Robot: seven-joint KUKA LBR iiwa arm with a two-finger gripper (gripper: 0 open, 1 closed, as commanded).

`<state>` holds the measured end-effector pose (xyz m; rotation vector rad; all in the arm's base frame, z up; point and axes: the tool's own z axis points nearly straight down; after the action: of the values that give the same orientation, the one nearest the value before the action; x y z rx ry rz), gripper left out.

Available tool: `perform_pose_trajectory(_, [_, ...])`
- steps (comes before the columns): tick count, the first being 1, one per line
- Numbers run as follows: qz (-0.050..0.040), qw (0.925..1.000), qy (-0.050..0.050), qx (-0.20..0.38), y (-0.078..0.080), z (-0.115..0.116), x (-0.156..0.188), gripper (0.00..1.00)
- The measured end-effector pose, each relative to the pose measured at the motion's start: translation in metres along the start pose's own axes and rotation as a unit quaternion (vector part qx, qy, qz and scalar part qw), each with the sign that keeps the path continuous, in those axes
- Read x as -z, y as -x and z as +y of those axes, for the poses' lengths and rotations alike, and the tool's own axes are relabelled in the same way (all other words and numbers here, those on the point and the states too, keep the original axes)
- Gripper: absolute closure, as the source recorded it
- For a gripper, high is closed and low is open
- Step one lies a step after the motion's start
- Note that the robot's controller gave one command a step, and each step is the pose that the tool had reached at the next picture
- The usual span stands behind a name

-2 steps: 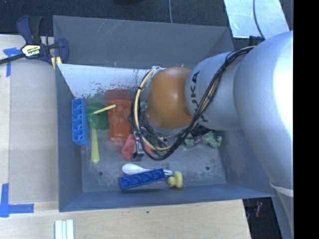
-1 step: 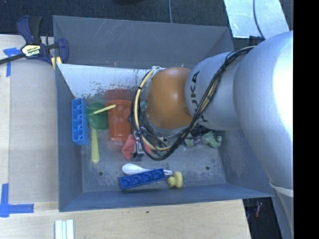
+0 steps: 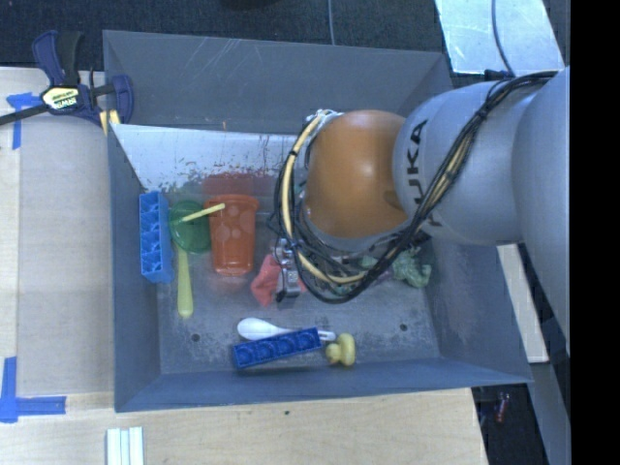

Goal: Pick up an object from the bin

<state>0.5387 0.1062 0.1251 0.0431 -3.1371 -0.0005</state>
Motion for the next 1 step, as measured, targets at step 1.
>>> perform_pose_trajectory(1, [-0.0002, 0.9999, 0.000, -0.014, 0.0049, 0.0128, 0.0603, 1.00])
